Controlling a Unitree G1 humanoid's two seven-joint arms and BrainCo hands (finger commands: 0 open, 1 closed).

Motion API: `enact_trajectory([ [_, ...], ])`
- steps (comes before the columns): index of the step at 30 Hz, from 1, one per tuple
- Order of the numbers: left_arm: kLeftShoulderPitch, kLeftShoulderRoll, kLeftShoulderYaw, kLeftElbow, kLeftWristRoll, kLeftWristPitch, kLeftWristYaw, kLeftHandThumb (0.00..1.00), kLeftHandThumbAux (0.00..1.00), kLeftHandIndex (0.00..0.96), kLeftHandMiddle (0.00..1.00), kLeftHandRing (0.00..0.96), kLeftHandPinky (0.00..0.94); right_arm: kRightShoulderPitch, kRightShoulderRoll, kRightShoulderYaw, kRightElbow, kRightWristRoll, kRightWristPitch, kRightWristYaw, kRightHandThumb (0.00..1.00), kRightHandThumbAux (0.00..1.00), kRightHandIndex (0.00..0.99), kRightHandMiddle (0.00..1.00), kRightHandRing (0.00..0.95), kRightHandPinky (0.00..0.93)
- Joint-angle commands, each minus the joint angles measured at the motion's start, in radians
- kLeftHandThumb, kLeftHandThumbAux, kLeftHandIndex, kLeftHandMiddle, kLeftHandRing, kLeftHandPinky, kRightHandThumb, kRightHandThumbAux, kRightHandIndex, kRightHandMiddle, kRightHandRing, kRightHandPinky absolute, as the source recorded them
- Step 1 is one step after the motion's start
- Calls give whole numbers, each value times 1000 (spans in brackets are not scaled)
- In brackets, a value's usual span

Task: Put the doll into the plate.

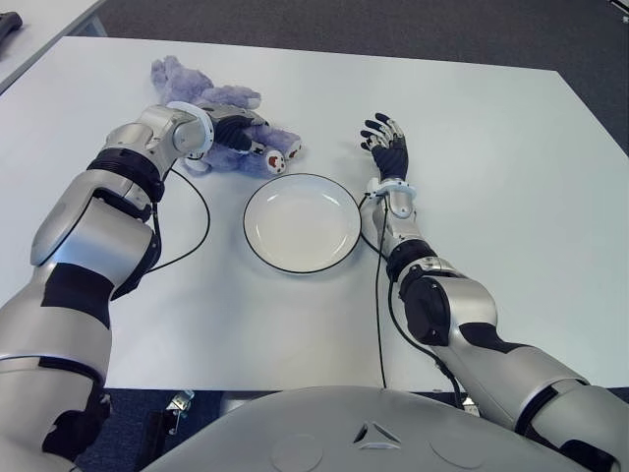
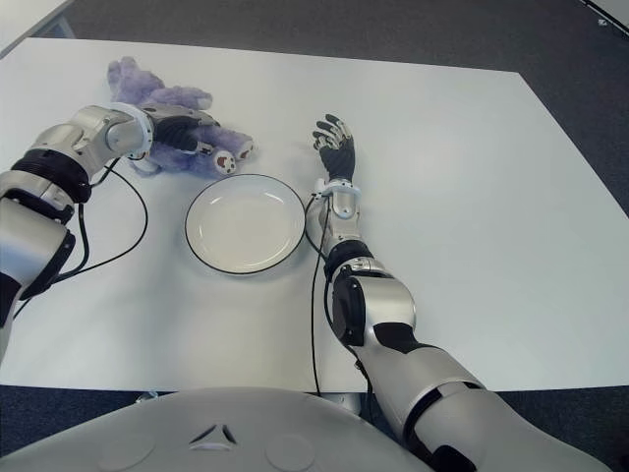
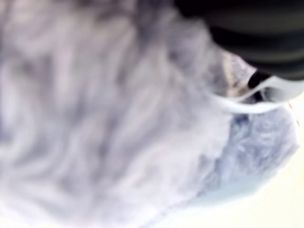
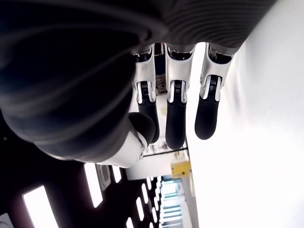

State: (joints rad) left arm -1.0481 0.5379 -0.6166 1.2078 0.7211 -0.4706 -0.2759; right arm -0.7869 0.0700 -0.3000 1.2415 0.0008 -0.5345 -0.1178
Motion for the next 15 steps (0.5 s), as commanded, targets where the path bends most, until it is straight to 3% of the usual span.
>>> enact_trajectory([
  [1,173,-36,-101,93,102,47,45,568,374,358,253,244,341,224,50,-22,113,20,80,-6,753,869,187,270,292,311],
  [11,181,-54,-151,129,131,133,160,690,418,459,341,281,256,224,52,-30,112,33,82,-2,794,864,180,265,284,299],
  [13,190,-53,-151,136,132,142,218,723,647,440,380,307,291,223,52,-32,112,35,83,-1,796,864,177,264,281,287],
  [15,196,-52,-152,140,133,146,260,730,677,439,399,332,346,224,52,-32,112,35,83,-1,797,863,177,264,279,286],
])
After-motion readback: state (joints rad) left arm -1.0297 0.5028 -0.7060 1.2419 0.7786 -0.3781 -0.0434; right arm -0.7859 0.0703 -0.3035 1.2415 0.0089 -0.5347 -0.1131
